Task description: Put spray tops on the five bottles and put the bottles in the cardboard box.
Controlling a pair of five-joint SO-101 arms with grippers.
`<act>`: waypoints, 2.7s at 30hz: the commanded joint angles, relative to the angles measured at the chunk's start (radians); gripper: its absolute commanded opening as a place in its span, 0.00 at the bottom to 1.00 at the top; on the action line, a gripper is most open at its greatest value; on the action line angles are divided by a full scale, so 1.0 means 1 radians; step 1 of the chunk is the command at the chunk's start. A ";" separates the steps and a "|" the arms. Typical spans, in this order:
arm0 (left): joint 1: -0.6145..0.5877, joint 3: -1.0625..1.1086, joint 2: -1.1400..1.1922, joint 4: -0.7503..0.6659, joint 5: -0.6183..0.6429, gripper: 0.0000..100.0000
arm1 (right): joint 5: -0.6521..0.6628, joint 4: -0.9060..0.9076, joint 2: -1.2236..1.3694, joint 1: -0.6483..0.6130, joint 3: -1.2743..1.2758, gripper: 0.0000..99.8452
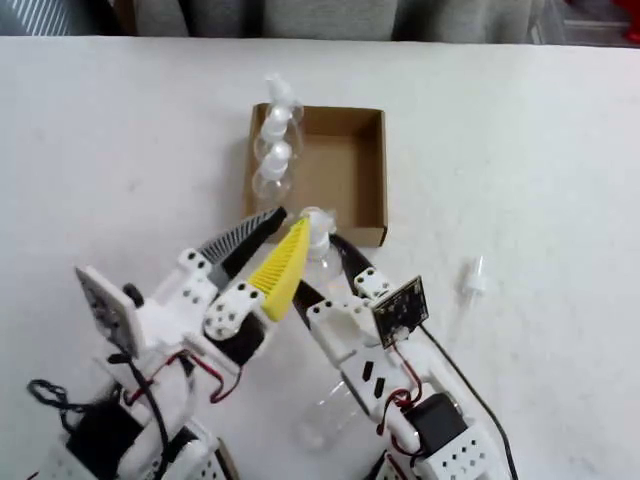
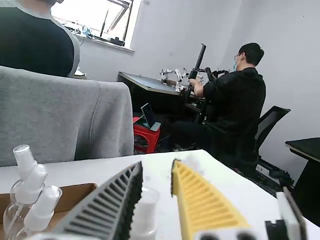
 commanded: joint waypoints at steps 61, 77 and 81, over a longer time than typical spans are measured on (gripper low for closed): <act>-0.615 0.580 -0.010 0.267 -0.390 0.03 | 0.089 -1.171 1.636 0.346 -0.801 0.02; -0.615 0.580 -0.010 0.262 -0.394 0.03 | 0.083 -1.265 2.264 0.410 -1.300 0.02; -0.615 0.580 -0.010 0.262 -0.394 0.03 | 0.089 -1.264 2.359 0.420 -1.390 0.02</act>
